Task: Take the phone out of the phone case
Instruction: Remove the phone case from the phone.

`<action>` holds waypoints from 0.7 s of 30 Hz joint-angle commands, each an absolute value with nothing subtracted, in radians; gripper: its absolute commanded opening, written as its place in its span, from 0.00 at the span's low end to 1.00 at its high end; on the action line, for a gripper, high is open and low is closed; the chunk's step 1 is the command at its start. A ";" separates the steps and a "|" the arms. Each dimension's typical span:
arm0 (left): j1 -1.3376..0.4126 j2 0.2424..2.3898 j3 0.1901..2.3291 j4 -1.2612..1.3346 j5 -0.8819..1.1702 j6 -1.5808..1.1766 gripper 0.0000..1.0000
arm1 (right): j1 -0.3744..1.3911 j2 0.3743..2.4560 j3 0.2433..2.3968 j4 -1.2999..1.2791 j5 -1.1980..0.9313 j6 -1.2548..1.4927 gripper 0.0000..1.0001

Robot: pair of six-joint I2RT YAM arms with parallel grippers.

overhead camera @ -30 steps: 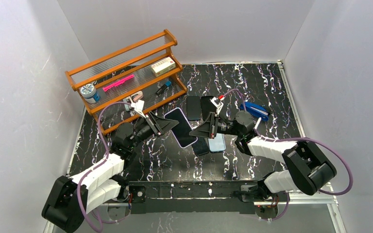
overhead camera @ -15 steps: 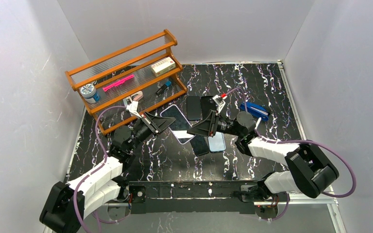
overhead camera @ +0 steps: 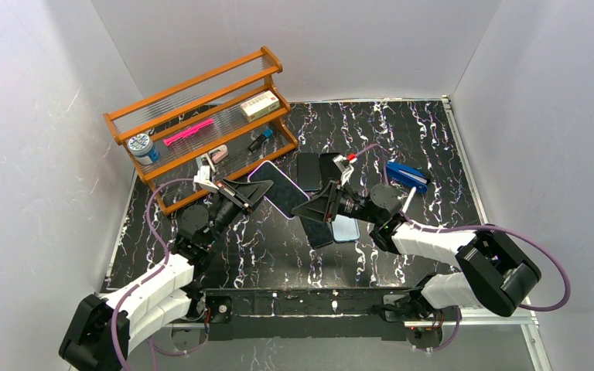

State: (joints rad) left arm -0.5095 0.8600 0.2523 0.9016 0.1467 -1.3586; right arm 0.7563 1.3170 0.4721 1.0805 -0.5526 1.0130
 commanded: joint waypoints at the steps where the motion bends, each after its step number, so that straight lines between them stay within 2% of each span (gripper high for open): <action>1: -0.523 0.834 0.255 0.965 0.014 -1.369 0.00 | 0.787 1.315 0.478 1.163 -0.566 0.996 0.52; 13: -0.565 0.858 0.258 0.987 -0.056 -1.369 0.00 | 0.814 1.360 0.502 1.241 -0.581 1.018 0.44; 18: -0.580 0.867 0.253 0.987 -0.058 -1.378 0.00 | 0.814 1.348 0.507 1.213 -0.575 0.979 0.32; 21: -0.587 0.867 0.249 0.986 -0.056 -1.387 0.00 | 0.815 1.338 0.511 1.188 -0.555 0.946 0.29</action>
State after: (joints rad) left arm -0.5735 0.8700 0.2520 0.9279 -0.0158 -1.3849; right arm 0.8055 1.3632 0.4725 1.1351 -0.5591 1.0046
